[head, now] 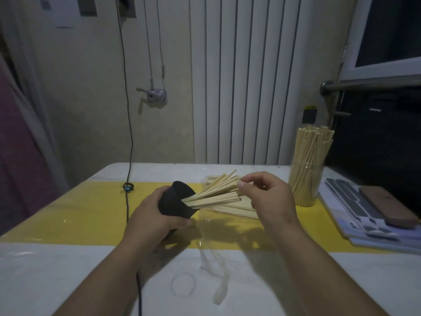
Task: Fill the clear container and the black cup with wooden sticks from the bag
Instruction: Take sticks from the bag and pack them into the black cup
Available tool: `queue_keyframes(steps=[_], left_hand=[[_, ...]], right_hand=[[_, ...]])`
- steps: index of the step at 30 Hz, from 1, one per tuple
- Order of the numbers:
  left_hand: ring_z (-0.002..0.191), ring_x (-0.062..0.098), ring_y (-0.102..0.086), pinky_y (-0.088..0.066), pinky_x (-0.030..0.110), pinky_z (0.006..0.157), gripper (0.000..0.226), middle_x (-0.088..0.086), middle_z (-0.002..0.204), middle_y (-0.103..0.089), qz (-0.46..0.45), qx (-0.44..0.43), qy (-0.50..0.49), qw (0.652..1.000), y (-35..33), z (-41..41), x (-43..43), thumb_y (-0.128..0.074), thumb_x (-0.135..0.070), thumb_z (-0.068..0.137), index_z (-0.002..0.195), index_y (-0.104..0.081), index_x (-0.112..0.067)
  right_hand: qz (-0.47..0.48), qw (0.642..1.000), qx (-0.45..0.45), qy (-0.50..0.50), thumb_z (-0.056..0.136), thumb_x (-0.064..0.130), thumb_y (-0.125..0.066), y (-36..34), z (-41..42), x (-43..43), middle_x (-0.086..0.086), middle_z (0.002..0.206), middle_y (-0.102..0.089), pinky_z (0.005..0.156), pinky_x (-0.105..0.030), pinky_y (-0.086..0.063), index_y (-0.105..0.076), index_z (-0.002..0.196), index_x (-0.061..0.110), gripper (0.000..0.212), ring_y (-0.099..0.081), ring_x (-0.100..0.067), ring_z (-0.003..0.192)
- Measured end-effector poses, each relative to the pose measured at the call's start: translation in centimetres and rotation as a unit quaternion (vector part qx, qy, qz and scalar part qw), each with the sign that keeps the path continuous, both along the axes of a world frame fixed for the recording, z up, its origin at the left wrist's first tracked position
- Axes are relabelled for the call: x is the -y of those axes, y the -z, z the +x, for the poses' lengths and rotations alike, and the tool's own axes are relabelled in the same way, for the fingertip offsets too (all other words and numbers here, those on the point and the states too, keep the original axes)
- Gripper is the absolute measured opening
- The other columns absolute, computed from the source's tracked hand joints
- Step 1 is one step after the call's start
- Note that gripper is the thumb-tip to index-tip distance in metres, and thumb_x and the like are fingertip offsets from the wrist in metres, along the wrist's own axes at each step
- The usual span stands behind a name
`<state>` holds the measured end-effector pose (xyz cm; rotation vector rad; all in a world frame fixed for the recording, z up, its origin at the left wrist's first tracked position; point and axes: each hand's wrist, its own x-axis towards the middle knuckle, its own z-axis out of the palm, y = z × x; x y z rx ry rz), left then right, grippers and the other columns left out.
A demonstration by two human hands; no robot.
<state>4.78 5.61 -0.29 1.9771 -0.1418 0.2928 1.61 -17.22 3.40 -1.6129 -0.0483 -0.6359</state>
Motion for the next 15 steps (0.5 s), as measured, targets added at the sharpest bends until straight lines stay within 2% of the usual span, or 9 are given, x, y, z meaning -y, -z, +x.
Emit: queue_keyframes(steps=[3,7,12,15], left_hand=[[0.094,0.002,-0.061,-0.046,0.027,0.069,0.066,-0.023,0.101,-0.066,0.0,-0.001,-0.001,1.0,-0.1,-0.1,0.0,-0.083,-0.038,0.041,0.098,-0.056,-0.058],[0.092,-0.003,-0.06,-0.045,0.026,0.068,0.065,-0.034,0.094,-0.064,-0.008,0.001,0.004,1.0,0.0,-0.3,0.0,-0.09,-0.03,0.049,0.095,-0.056,-0.061],[0.094,-0.001,-0.06,-0.047,0.031,0.073,0.065,-0.024,0.101,-0.066,-0.007,0.004,-0.006,1.0,-0.1,-0.3,0.1,-0.083,-0.04,0.043,0.098,-0.055,-0.057],[0.094,0.0,-0.061,-0.046,0.03,0.071,0.063,-0.023,0.1,-0.066,-0.012,0.005,-0.006,1.0,-0.2,-0.3,0.1,-0.087,-0.034,0.046,0.098,-0.056,-0.053]], right_hand=[[0.023,1.0,-0.006,-0.016,0.082,0.013,-0.078,0.1,0.3,0.4,0.005,0.06,-0.05,0.049,-0.017,-0.035,-0.073,0.076,0.019,0.01,-0.04,-0.006,0.052],[0.059,0.998,-0.018,0.01,0.088,0.012,-0.068,0.2,1.0,1.0,0.015,0.054,-0.054,0.058,-0.028,-0.037,-0.069,0.071,0.019,0.019,-0.046,-0.009,0.058],[-0.017,0.996,-0.088,0.007,0.087,0.006,-0.06,0.5,1.0,1.3,0.004,0.057,-0.06,0.05,-0.029,-0.04,-0.065,0.07,0.013,0.019,-0.05,-0.016,0.054],[-0.071,0.986,-0.149,-0.019,0.086,0.005,-0.056,0.6,0.9,1.3,-0.002,0.058,-0.066,0.05,-0.03,-0.044,-0.062,0.072,0.008,0.015,-0.054,-0.017,0.05]])
